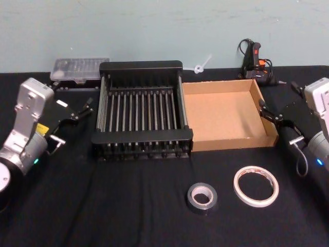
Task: Pick up the white tape and place it into the black box , Pick up the silver tape and place it into the brown box.
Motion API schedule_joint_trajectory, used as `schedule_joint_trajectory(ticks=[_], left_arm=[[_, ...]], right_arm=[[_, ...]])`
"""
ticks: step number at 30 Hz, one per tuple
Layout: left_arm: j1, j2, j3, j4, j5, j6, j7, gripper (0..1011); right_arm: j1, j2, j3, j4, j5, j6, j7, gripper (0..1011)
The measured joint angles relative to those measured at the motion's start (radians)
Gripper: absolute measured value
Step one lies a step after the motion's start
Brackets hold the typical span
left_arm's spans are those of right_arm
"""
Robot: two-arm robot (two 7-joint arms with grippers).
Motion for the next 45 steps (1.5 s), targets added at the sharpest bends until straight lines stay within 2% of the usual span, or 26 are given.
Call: schedule_joint_trajectory(ticks=[6,11,17,25,31,38,45], left_arm=[[0.0,0.0,0.0,0.0,0.0,0.0,0.0,1001],[0.0,0.0,0.0,0.0,0.0,0.0,0.0,1002],[0.0,0.0,0.0,0.0,0.0,0.0,0.0,1001],[0.0,0.0,0.0,0.0,0.0,0.0,0.0,1001],[0.0,0.0,0.0,0.0,0.0,0.0,0.0,1002],[0.0,0.0,0.0,0.0,0.0,0.0,0.0,1001],[0.0,0.0,0.0,0.0,0.0,0.0,0.0,1001]], right_arm=[[-0.007,-0.008,0.024,-0.013,0.008,0.019,0.016,1002],[-0.02,0.002,0.044,-0.056,0.02,0.067,0.033,1002],[-0.052,0.036,0.083,-0.141,0.046,0.147,0.059,1002],[-0.115,0.091,0.153,-0.255,0.112,0.263,0.111,1002],[-0.157,0.122,0.192,-0.313,0.148,0.323,0.15,1002],[-0.201,0.15,0.217,-0.352,0.163,0.376,0.19,1002],[-0.233,0.166,0.225,-0.368,0.164,0.405,0.229,1002]])
